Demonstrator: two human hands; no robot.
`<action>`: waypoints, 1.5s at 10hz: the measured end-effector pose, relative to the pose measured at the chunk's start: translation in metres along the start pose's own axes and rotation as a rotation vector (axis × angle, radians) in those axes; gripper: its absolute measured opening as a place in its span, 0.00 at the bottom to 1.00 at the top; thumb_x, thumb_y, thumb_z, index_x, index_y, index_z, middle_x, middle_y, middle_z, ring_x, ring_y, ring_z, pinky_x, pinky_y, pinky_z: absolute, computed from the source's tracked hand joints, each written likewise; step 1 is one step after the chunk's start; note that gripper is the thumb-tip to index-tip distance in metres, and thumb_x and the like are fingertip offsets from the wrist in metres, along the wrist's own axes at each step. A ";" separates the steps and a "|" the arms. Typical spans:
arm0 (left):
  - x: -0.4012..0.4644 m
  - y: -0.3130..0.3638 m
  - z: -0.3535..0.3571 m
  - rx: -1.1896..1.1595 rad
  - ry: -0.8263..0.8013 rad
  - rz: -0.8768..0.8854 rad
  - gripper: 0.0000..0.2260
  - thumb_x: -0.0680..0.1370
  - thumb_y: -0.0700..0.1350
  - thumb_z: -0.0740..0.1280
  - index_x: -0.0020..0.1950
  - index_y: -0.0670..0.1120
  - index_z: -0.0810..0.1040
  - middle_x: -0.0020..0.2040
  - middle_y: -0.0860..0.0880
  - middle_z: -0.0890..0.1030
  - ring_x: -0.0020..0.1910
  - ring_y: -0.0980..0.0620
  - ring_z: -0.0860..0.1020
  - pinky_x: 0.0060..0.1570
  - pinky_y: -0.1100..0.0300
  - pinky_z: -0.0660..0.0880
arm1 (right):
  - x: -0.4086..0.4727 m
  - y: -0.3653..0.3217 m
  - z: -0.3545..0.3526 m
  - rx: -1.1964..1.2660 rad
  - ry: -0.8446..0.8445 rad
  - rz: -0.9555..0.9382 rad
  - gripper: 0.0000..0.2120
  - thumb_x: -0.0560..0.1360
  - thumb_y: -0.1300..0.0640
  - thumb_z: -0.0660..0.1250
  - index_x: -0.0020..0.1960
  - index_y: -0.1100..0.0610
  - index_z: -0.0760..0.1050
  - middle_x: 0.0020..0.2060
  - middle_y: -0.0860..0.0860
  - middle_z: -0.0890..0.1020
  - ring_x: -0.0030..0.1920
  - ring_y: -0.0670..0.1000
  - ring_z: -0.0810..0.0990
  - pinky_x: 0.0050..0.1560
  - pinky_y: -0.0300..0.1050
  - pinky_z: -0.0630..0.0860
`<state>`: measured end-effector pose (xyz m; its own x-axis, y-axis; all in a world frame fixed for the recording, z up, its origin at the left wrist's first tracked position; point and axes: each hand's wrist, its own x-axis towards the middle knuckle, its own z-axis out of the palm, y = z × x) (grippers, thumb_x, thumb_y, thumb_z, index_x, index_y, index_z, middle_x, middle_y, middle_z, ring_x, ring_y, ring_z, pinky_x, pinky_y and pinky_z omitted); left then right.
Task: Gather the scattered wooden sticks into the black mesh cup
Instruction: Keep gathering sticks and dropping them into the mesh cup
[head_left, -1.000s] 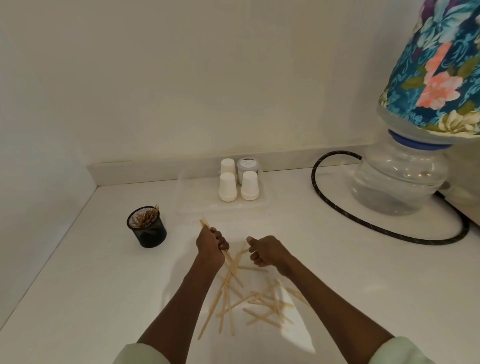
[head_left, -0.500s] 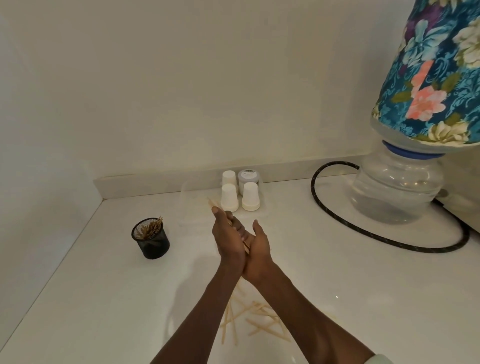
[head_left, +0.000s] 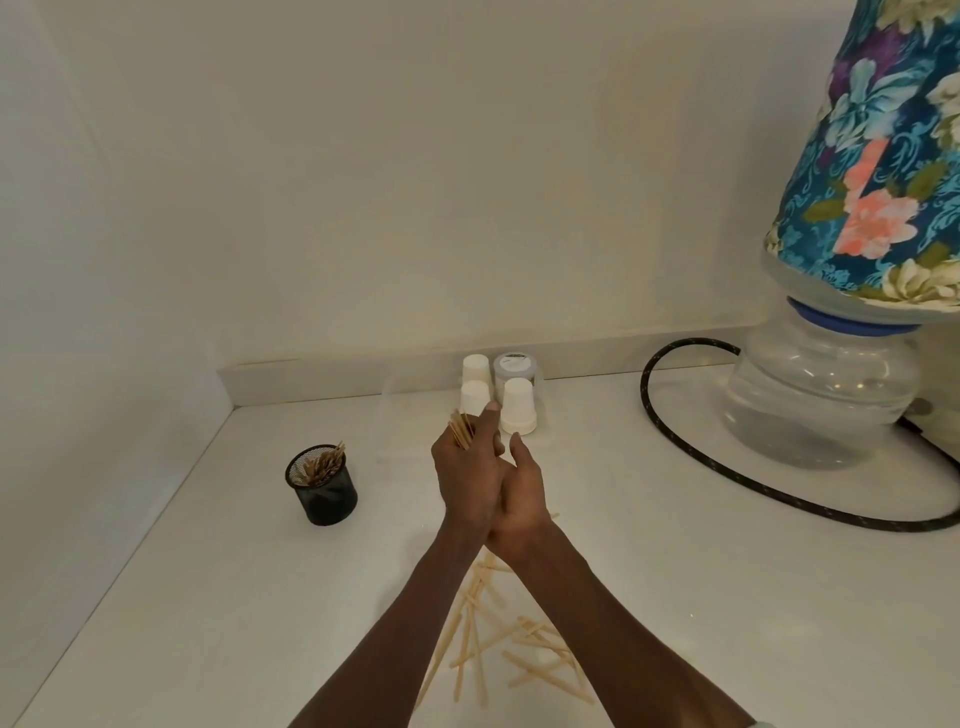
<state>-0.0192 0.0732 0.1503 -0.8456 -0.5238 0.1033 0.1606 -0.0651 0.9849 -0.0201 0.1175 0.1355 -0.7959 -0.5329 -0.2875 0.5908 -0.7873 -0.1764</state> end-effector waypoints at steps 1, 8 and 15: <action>0.002 0.001 0.001 -0.019 0.005 0.005 0.19 0.73 0.56 0.70 0.28 0.48 0.71 0.26 0.49 0.72 0.27 0.52 0.72 0.36 0.54 0.73 | 0.001 0.001 -0.001 -0.024 -0.009 -0.025 0.20 0.81 0.44 0.56 0.66 0.56 0.70 0.55 0.51 0.75 0.69 0.48 0.70 0.74 0.45 0.60; 0.012 -0.019 -0.020 0.041 0.018 -0.122 0.15 0.71 0.52 0.70 0.29 0.45 0.76 0.27 0.47 0.77 0.28 0.52 0.77 0.31 0.59 0.75 | 0.008 0.005 0.008 -0.572 0.123 -0.147 0.19 0.80 0.44 0.59 0.44 0.54 0.83 0.40 0.49 0.83 0.47 0.48 0.83 0.54 0.43 0.76; 0.036 -0.052 -0.074 0.411 0.045 0.137 0.08 0.72 0.34 0.62 0.35 0.33 0.77 0.29 0.37 0.77 0.29 0.46 0.72 0.29 0.58 0.70 | 0.017 0.027 0.050 -2.312 -0.171 -0.694 0.16 0.81 0.60 0.59 0.67 0.59 0.76 0.64 0.55 0.78 0.66 0.51 0.75 0.69 0.43 0.66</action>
<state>-0.0205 -0.0053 0.0925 -0.8057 -0.5414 0.2402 0.0463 0.3467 0.9368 -0.0240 0.0720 0.1730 -0.7859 -0.5589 0.2645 -0.6046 0.6049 -0.5183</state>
